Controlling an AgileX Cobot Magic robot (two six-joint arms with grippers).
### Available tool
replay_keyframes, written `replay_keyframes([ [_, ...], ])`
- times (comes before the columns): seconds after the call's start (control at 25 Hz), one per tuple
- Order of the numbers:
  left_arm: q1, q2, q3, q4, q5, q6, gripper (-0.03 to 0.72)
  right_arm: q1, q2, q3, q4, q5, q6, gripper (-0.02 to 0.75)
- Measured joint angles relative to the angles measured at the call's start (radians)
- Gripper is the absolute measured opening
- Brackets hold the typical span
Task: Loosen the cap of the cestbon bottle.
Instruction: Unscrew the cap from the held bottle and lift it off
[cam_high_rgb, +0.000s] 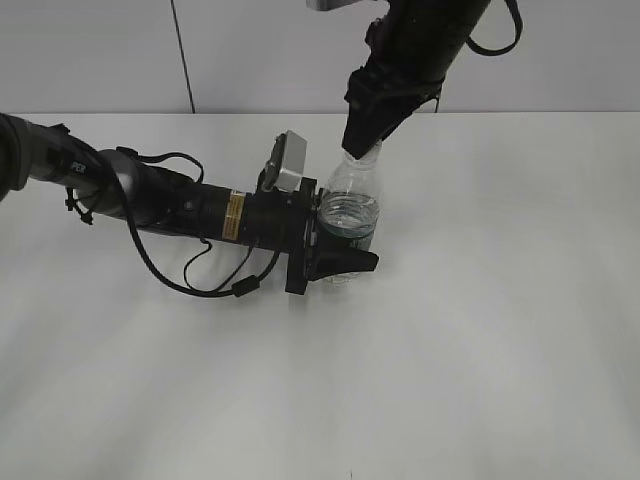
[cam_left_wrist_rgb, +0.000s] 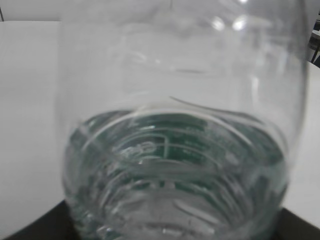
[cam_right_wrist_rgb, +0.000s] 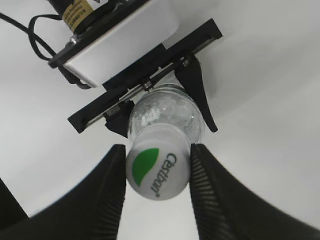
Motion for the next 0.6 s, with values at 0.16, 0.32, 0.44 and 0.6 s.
replay_keyframes([
  [0.16,0.001,0.0,0.0,0.0,-0.001,0.0,0.408,0.0,0.0,0.0,0.006,0.0,-0.131,0.298],
  [0.32,0.002,0.0,0.0,0.003,-0.002,0.001,0.408,0.0,0.0,0.0,0.01,0.0,-0.258,0.297],
  [0.44,0.003,0.0,0.0,0.005,-0.003,0.002,0.408,0.0,0.0,0.0,0.013,0.0,-0.329,0.297],
  [0.6,0.003,0.0,0.0,0.007,-0.004,0.004,0.408,0.0,0.0,0.0,0.017,0.001,-0.421,0.297],
])
